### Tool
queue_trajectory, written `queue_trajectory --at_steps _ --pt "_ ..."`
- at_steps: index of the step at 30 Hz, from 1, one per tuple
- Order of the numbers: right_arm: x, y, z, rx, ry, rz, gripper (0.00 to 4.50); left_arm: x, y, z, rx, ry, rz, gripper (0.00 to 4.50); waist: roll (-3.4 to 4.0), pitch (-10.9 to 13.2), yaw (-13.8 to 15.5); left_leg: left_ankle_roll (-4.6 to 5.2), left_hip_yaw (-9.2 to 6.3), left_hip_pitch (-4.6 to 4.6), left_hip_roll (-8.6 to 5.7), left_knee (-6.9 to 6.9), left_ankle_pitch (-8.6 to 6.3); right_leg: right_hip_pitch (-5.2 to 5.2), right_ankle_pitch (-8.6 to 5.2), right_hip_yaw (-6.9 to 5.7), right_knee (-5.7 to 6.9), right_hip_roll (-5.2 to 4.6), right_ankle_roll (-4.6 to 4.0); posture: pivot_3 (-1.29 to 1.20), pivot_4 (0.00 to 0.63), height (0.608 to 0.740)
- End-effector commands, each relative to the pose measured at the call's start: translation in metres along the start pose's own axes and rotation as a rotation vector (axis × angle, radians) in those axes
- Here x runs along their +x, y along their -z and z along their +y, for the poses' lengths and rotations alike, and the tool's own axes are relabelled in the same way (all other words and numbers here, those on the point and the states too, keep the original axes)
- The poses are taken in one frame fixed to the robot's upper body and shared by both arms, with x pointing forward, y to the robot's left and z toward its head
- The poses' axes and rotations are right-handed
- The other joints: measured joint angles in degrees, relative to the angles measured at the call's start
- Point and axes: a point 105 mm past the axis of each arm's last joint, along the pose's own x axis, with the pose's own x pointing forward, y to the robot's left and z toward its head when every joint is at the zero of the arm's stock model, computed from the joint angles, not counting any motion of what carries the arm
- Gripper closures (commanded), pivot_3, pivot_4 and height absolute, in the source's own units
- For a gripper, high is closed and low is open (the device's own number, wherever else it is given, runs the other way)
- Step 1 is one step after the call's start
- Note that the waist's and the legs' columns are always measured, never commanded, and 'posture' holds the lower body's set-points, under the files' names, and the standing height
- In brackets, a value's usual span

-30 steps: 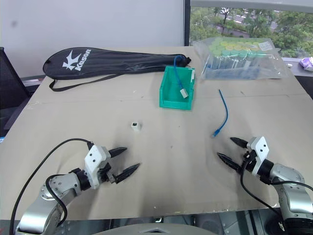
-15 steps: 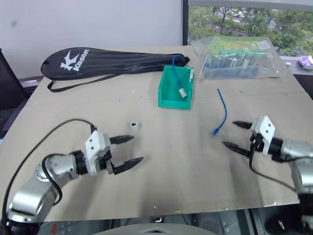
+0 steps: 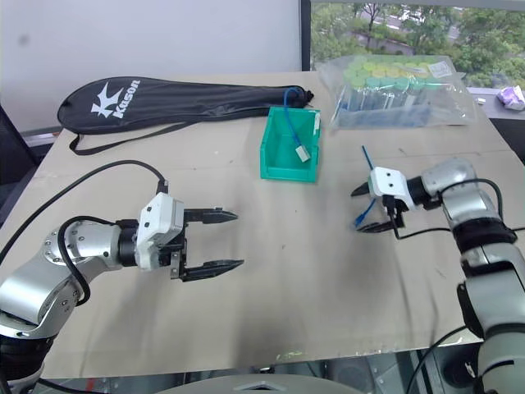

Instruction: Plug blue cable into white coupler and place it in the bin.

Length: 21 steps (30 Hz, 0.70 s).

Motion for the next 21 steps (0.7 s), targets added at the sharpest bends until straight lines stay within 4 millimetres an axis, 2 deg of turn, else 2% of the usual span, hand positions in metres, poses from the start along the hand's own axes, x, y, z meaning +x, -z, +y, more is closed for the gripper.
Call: queue_trajectory --at_steps 1,4,7,12,13,15,16,21 --pt "-0.002 0.000 0.000 -0.040 -0.089 0.053 0.06 0.000 -0.014 -0.002 0.047 -0.002 -0.027 0.00 0.00 0.0 0.0 -0.01 0.00 -0.01 0.00 0.00 0.00 0.00 0.00 0.00 -0.01 -0.02 0.00 0.00 0.150 0.740" --pt "0.000 -0.001 -0.003 -0.049 -0.108 0.074 0.06 0.001 -0.015 -0.002 0.048 -0.006 -0.031 0.00 0.01 0.0 -0.1 -0.02 0.02 -0.02 -0.01 0.01 0.01 -0.01 0.01 0.02 -0.02 -0.08 0.01 0.00 0.150 0.740" --pt "0.001 -0.001 -0.004 -0.057 -0.119 0.087 0.75 0.000 -0.017 -0.004 0.041 -0.010 -0.046 0.00 0.01 0.0 -0.1 -0.07 0.00 -0.01 -0.01 0.01 0.04 -0.01 0.01 0.02 0.00 -0.10 0.01 0.00 0.150 0.740" --pt "0.001 -0.001 -0.005 -0.065 -0.127 0.094 2.93 0.000 -0.018 -0.004 0.037 -0.016 -0.052 0.00 0.02 0.0 -0.1 -0.07 0.00 0.02 0.00 0.01 0.04 -0.01 0.01 0.02 0.04 -0.11 0.00 0.00 0.150 0.740" --pt "0.001 -0.001 -0.005 -0.067 -0.129 0.092 3.51 0.000 -0.019 -0.004 0.036 -0.016 -0.056 0.00 0.02 0.0 -0.1 -0.07 0.00 0.02 0.00 0.01 0.03 0.00 0.02 0.03 0.04 -0.11 0.00 0.00 0.150 0.740" --pt "0.004 -0.003 -0.004 -0.069 -0.135 0.075 4.24 0.000 -0.020 -0.004 0.034 -0.017 -0.064 0.00 0.02 0.0 -0.1 -0.06 0.00 0.02 0.00 0.02 0.03 0.00 0.02 0.03 0.04 -0.11 0.00 0.00 0.150 0.740" --pt "0.006 -0.005 -0.003 -0.065 -0.136 0.060 4.40 0.000 -0.020 -0.003 0.033 -0.019 -0.067 0.00 0.02 0.0 -0.1 -0.08 0.00 0.02 0.00 0.02 0.04 0.00 0.02 0.03 0.03 -0.11 0.01 0.00 0.150 0.740" --pt "0.020 -0.020 -0.002 -0.033 -0.131 -0.046 4.40 -0.004 -0.018 0.004 0.032 -0.055 -0.060 0.00 0.03 0.0 -0.1 -0.08 -0.02 0.02 0.02 0.01 0.04 -0.01 0.03 0.03 0.03 -0.16 0.02 0.00 0.150 0.740"
